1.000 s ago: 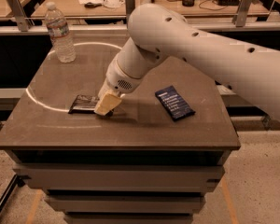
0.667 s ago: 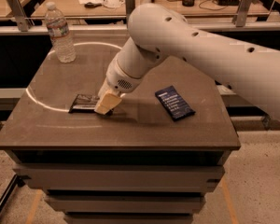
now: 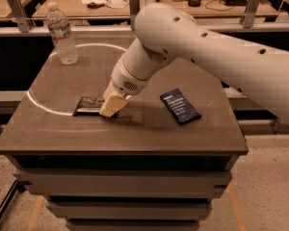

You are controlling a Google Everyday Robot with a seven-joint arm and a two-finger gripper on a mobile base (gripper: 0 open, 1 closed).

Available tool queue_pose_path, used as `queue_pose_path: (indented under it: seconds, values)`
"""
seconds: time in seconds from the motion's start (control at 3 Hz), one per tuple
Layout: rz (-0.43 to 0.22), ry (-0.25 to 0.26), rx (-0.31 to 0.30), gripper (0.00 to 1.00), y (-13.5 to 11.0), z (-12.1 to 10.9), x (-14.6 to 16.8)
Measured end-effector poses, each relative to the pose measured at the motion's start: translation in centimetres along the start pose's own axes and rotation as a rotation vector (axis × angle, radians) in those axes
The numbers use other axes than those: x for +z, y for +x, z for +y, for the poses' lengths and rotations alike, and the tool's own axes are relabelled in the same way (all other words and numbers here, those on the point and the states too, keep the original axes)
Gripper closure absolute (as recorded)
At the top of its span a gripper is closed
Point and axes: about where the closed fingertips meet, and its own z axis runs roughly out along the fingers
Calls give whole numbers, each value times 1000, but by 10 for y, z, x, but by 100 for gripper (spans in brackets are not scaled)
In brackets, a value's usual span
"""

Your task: Move rxbar chocolate near water bottle

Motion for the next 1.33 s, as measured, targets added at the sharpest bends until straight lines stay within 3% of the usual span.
queue_pose_path:
  seconds: [0.67,1.0,1.33]
  values:
    - [-50,101,-25,100,-22,-16,-38]
    - [-52,140,-34,100,-25,-37,-49]
    - [-72,139,-58,100,-25,-66,-45]
